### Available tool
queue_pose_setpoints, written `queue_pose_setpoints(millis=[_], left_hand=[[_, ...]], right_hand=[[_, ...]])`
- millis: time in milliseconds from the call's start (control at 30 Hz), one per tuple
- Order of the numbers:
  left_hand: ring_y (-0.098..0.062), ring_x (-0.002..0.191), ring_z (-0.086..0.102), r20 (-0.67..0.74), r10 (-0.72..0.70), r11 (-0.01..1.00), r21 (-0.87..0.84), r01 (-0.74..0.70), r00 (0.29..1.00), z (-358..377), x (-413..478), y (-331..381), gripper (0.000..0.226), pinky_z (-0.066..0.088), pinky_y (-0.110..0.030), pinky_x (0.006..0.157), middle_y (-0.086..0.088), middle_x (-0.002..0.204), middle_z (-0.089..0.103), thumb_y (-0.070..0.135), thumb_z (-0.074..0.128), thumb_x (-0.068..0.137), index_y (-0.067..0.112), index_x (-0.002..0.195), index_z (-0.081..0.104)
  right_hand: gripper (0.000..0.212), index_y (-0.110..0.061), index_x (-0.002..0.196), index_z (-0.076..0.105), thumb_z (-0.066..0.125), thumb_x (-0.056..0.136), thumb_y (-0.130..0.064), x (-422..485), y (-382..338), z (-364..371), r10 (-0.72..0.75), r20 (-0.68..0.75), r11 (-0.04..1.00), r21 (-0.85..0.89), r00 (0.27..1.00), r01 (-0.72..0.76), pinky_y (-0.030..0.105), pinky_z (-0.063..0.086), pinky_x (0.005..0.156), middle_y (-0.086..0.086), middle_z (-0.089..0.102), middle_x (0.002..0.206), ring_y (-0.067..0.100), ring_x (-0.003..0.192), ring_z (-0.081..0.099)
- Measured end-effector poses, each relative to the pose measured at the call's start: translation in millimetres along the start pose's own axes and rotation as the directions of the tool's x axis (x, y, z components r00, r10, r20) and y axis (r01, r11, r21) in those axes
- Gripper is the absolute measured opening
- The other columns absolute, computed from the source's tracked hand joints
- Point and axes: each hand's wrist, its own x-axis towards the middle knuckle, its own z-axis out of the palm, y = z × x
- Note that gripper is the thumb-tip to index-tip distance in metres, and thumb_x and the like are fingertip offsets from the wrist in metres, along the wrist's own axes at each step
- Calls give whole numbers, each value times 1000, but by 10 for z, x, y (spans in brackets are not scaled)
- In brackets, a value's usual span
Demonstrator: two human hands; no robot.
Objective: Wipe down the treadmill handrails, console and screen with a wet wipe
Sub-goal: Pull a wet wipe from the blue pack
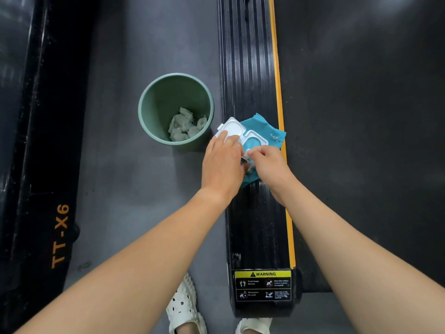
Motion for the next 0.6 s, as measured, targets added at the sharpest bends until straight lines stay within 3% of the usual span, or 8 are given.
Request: queue_pose_setpoints(millis=[100, 267, 467, 600], left_hand=[[-22, 122, 52, 2, -6, 1000, -19, 6, 1000, 9, -1, 11, 19, 39, -40, 114, 3, 107, 64, 31, 80, 84, 17, 91, 70], [-22, 118, 53, 18, 2, 1000, -1, -2, 1000, 24, -25, 28, 22, 40, -40, 111, 3, 106, 63, 33, 80, 84, 17, 94, 70], [-21, 111, 53, 24, -13, 1000, -3, 13, 1000, 6, -13, 35, 17, 42, -38, 106, 4, 102, 61, 27, 78, 84, 20, 90, 63], [-23, 120, 53, 52, -16, 1000, -9, 16, 999, 12, -51, 18, 21, 42, -40, 109, 3, 109, 62, 31, 79, 86, 18, 97, 66]], right_hand=[[25, 4, 96, 62, 50, 102, -17, -22, 58, 9, 33, -58, 991, 135, 998, -25, 39, 50, 76, 14, 60, 93, 21, 84, 55], [24, 0, 96, 63, 44, 104, -12, 45, 114, -40, 50, -92, 997, -55, 995, -55, 36, 49, 69, 9, 61, 88, 20, 79, 56], [15, -11, 105, 59, 45, 105, -17, -11, 6, 5, -23, -151, 996, 85, 988, 37, 29, 54, 79, 1, 61, 105, 14, 95, 60], [20, 0, 105, 59, 43, 104, -12, -24, 65, -36, 55, -148, 996, 78, 987, -44, 45, 57, 91, 13, 65, 108, 22, 94, 63]])
